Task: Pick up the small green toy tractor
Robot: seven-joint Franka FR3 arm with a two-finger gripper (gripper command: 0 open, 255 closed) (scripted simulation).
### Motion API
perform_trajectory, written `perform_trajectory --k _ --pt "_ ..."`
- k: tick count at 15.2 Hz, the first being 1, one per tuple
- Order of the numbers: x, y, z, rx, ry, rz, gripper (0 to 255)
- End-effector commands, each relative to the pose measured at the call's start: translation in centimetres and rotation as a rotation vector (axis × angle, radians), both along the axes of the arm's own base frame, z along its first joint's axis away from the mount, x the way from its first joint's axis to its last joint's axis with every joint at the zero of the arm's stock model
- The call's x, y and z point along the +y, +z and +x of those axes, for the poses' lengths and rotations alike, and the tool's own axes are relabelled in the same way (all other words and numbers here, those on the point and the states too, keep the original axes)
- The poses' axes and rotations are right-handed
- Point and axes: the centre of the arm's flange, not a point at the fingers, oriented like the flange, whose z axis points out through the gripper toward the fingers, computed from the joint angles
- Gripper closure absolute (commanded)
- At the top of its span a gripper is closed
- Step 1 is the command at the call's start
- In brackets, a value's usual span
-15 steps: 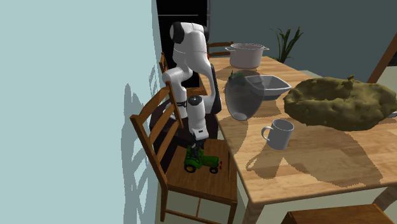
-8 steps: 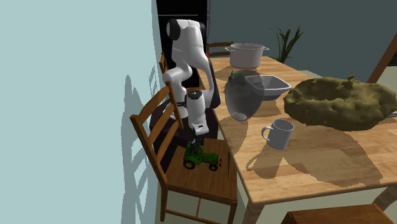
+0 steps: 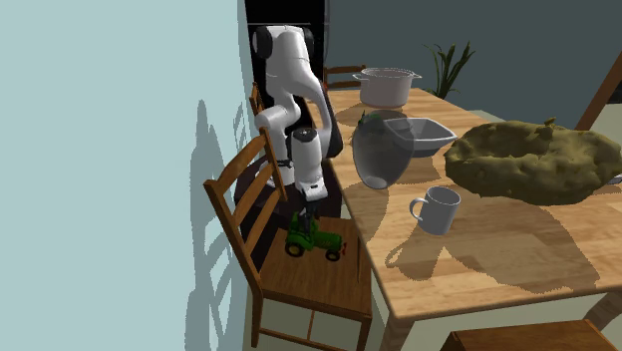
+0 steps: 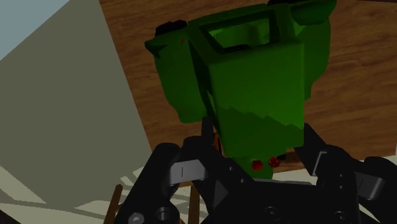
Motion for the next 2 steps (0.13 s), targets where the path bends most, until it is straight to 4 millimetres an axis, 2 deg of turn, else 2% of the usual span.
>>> perform_trajectory --k 1,2 --pt "0.03 0.73 0.07 -0.001 0.0 -0.001 255" --pt "0.03 0.73 0.07 -0.001 0.0 -0.001 255"
